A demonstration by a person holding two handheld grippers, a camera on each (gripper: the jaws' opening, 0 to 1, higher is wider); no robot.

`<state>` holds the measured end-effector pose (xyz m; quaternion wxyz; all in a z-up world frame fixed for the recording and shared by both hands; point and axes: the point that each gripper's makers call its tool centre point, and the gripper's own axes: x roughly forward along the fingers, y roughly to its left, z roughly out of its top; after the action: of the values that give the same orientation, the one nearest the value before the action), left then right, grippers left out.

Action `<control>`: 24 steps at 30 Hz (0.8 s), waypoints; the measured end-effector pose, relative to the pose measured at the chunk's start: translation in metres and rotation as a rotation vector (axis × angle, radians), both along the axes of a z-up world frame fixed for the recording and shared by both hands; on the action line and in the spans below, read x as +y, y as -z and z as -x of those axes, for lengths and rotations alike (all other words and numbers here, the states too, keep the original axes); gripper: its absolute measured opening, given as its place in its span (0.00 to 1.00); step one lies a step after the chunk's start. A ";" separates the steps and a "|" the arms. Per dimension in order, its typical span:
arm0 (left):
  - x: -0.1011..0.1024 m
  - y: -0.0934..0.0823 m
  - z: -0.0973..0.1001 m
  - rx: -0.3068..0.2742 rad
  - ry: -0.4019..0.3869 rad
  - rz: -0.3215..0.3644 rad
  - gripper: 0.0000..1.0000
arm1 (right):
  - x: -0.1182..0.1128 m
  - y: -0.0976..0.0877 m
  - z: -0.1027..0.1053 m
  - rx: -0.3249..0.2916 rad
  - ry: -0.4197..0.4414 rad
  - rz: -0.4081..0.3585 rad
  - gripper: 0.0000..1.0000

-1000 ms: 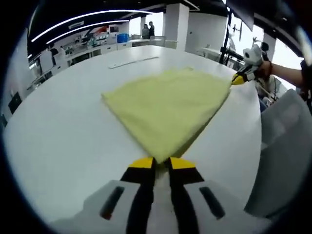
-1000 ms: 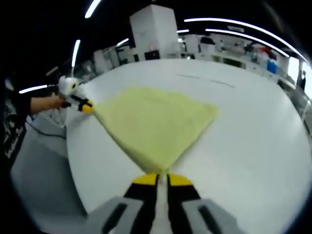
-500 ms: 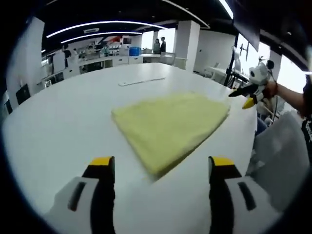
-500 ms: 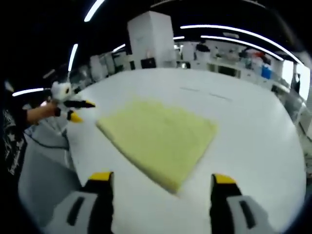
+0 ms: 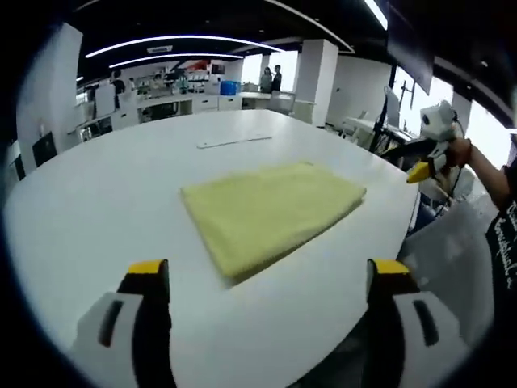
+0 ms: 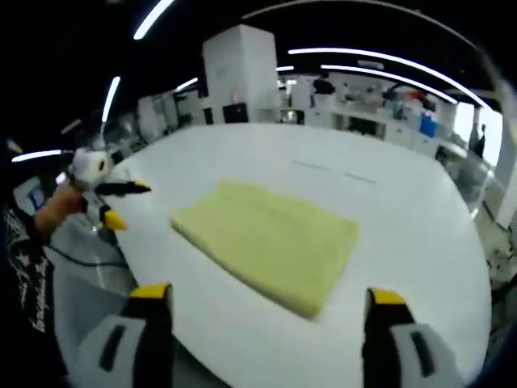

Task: Fold the garment on the visible template until the final outline fits inside the template.

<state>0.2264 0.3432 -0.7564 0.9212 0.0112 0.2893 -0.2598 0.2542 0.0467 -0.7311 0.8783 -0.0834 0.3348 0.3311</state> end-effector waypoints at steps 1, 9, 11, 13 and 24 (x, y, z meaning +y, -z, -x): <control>0.002 0.000 0.001 -0.001 -0.015 0.001 0.99 | 0.001 -0.001 0.003 -0.006 -0.003 0.002 0.99; 0.009 -0.003 0.007 -0.003 -0.048 0.003 0.99 | -0.005 0.001 0.012 -0.023 0.031 -0.031 0.99; 0.011 -0.004 0.008 -0.004 -0.049 -0.001 0.99 | -0.010 0.001 0.011 -0.030 0.058 -0.036 0.99; 0.014 -0.007 0.007 -0.013 -0.067 0.007 0.99 | -0.013 0.000 0.010 -0.047 0.080 -0.051 0.99; 0.018 0.002 0.014 0.005 -0.106 0.025 0.99 | -0.017 -0.003 0.004 -0.085 0.126 -0.073 0.98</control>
<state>0.2123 0.3617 -0.7587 0.9330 -0.0166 0.2886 -0.2142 0.2503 0.0301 -0.7277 0.9133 -0.0442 0.2895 0.2832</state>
